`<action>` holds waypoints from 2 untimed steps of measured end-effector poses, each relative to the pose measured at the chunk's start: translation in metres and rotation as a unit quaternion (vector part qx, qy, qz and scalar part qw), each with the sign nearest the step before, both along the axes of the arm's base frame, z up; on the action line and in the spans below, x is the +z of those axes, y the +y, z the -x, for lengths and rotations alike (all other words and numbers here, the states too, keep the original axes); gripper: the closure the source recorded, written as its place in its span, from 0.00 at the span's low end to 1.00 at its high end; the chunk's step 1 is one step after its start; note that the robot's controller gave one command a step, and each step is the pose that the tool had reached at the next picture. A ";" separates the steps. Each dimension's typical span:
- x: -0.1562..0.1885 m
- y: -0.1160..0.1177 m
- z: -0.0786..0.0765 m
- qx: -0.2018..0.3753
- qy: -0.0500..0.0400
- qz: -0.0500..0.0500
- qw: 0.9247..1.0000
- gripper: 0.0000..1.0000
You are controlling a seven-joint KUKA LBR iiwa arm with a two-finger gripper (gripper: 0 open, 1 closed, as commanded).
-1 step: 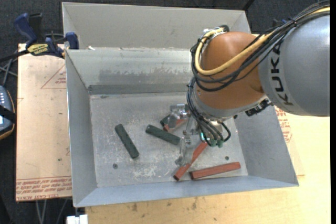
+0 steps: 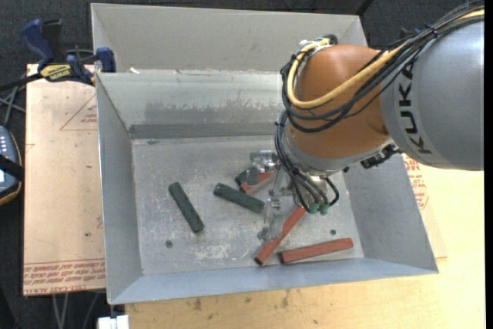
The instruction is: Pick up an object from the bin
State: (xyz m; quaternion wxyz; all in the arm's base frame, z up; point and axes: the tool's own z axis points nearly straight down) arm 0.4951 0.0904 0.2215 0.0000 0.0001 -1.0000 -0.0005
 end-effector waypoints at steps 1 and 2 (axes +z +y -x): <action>-0.019 -0.012 -0.013 0.039 -0.004 -0.001 0.999 0.00; -0.081 -0.047 -0.007 0.136 -0.003 0.000 0.991 0.00</action>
Offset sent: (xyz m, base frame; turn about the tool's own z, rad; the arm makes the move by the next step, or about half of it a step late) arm -0.0119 -0.0741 -0.1277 -0.3840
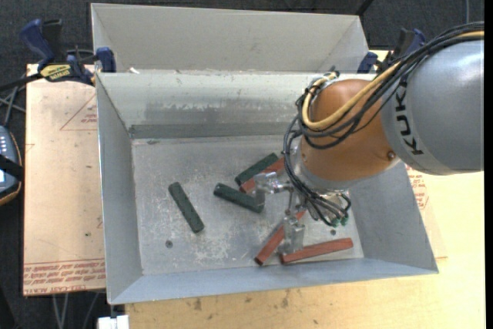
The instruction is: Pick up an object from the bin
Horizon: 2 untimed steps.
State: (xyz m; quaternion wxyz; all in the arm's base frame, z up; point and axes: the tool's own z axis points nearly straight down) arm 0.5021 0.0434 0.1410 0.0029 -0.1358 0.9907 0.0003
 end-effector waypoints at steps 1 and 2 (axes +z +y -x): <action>-0.041 -0.020 0.002 0.029 0.003 0.000 1.000 0.00; -0.067 -0.038 -0.004 0.129 -0.001 -0.001 0.992 1.00</action>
Offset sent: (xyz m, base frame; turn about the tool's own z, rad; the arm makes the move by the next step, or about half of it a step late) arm 0.0009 -0.0407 -0.0710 -0.2615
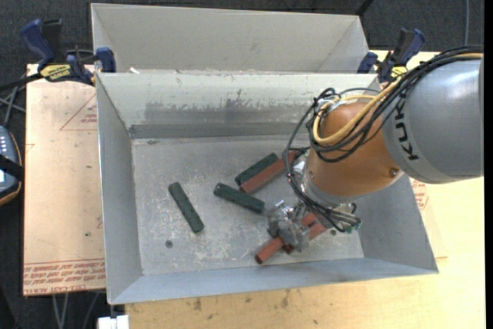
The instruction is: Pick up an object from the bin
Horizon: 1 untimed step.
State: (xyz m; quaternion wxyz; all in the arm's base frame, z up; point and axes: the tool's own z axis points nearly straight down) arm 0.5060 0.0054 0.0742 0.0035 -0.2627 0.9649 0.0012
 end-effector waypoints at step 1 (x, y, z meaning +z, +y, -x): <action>0.000 0.000 0.000 0.000 0.000 0.000 1.000 1.00</action>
Offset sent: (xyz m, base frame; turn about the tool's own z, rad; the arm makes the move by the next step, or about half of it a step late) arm 0.0063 -0.0574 0.0003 0.0546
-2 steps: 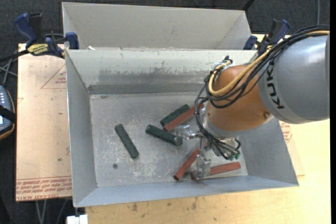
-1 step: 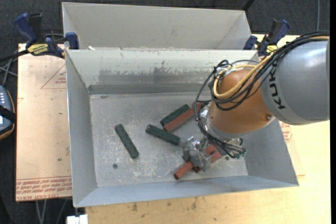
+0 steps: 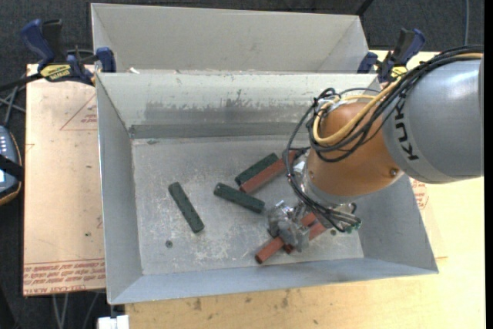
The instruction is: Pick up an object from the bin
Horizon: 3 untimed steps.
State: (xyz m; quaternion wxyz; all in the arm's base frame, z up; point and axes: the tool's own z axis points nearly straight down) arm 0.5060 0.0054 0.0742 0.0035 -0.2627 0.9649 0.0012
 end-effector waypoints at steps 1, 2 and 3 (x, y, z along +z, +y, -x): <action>0.001 -0.059 -0.008 -0.031 0.000 0.002 1.000 0.00; 0.001 -0.057 -0.007 -0.029 0.002 0.001 1.000 1.00; 0.001 -0.057 -0.007 -0.029 0.002 0.001 1.000 1.00</action>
Offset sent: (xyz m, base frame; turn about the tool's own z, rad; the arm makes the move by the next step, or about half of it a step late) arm 0.0000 0.0000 0.0000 0.0000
